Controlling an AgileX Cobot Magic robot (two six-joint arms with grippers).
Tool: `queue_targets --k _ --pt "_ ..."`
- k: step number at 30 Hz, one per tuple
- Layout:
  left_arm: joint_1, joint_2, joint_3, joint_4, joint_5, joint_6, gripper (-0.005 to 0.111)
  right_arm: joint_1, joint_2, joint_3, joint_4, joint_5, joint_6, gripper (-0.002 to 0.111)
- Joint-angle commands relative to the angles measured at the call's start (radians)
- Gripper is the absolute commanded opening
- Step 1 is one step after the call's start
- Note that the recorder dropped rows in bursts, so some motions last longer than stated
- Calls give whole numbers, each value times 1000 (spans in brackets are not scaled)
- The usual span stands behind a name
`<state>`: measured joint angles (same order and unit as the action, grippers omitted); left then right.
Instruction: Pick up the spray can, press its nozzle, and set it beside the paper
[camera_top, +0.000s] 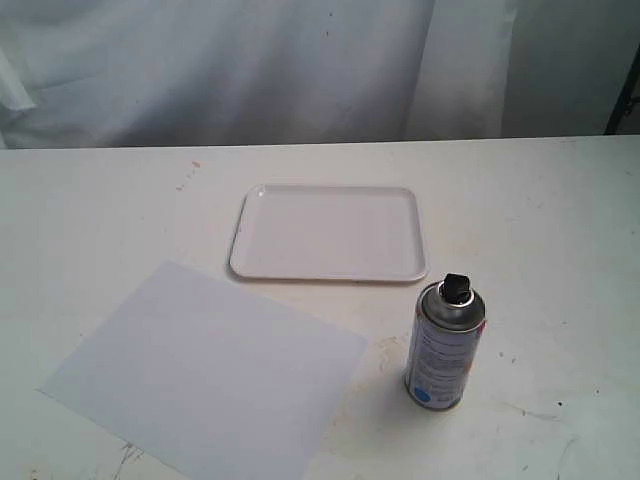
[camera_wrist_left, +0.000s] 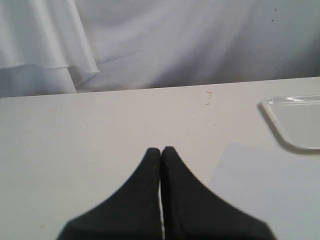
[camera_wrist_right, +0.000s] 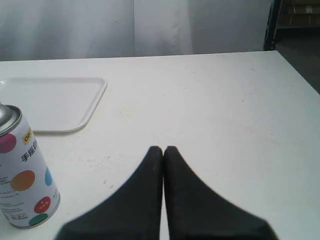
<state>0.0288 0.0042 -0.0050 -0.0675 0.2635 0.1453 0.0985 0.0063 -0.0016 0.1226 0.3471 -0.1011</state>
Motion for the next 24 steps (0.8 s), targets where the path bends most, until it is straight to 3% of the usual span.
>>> queue_targets --k 1,6,14,24 --pt "3 -4 5 2 -1 -10 0 -8 -6 2 -2 -3 3 0" --pt "3 -4 5 2 -1 -10 0 -8 -6 2 1 -61 3 0" --pt "3 -4 5 2 -1 -10 0 -8 -6 2 27 -323 3 0" --pt "3 -4 5 2 -1 -10 0 -8 -6 2 27 -341 3 0"
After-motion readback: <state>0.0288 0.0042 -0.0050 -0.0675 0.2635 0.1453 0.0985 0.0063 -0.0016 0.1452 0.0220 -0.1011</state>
